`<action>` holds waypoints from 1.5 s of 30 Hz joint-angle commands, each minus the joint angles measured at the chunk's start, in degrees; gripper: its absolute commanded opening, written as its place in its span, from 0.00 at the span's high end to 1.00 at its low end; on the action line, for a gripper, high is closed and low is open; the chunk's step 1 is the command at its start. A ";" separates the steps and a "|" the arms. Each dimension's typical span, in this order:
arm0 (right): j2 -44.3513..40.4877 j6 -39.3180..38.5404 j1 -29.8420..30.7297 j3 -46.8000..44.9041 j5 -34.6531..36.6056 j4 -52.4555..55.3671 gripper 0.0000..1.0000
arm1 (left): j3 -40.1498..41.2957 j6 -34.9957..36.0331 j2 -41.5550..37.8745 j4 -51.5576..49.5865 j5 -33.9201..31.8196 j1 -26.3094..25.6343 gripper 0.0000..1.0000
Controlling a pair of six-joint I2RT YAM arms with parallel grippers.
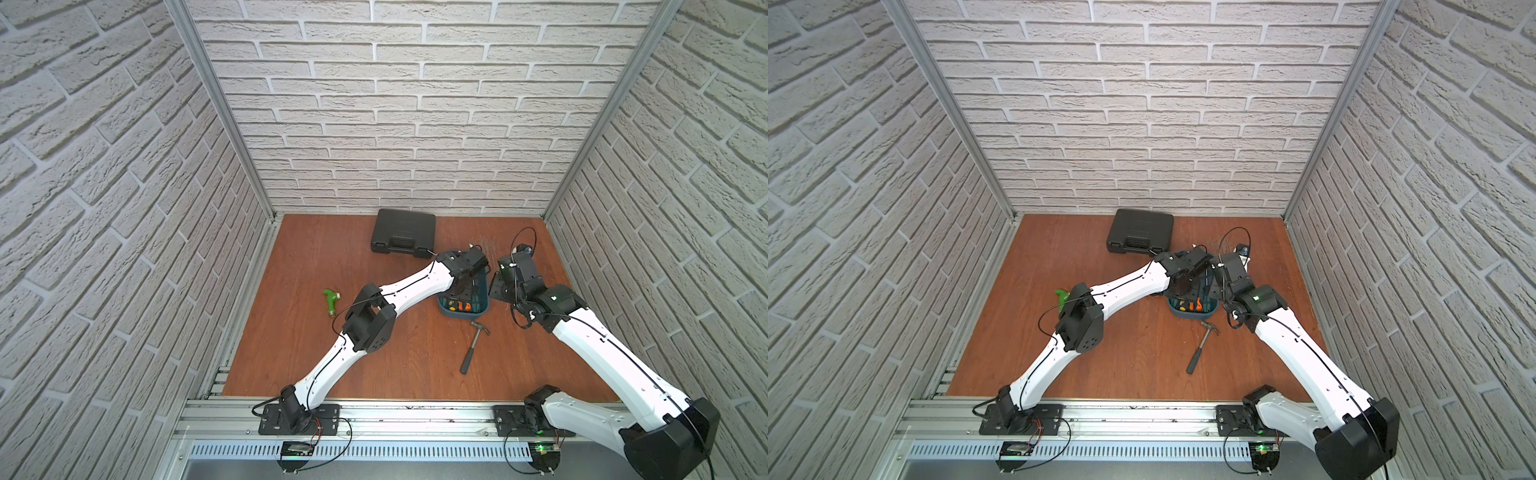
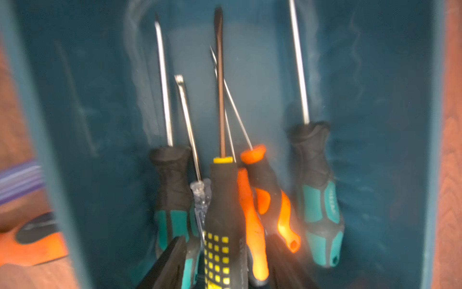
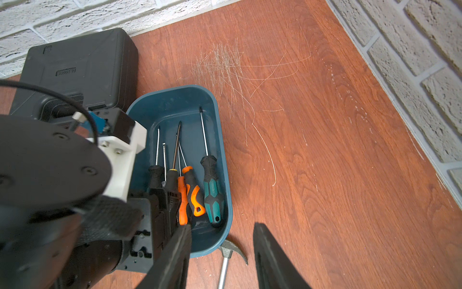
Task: Put the screwdriver on the desktop into the storage box
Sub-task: Place the screwdriver in the storage box, then pick up the screwdriver from the center of the board.
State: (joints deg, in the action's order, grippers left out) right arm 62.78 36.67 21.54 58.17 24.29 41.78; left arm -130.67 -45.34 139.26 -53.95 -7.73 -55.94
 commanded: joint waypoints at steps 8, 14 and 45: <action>4.05 -12.19 -0.24 6.00 -6.25 -4.65 0.54 | 35.38 -4.36 -34.15 22.67 -14.63 6.85 0.41; 18.02 -27.76 4.28 14.13 -27.59 -6.18 0.56 | 57.96 -8.50 -52.36 27.10 -20.22 15.32 0.41; 61.57 -41.97 12.56 43.70 -20.71 7.81 0.57 | 102.90 -42.20 -103.56 15.60 -25.71 28.51 0.39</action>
State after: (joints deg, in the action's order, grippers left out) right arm 124.27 -7.16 34.24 101.62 1.78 49.52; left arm -28.12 -86.70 34.81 -38.94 -34.13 -27.86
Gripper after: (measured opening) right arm 0.434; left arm 0.613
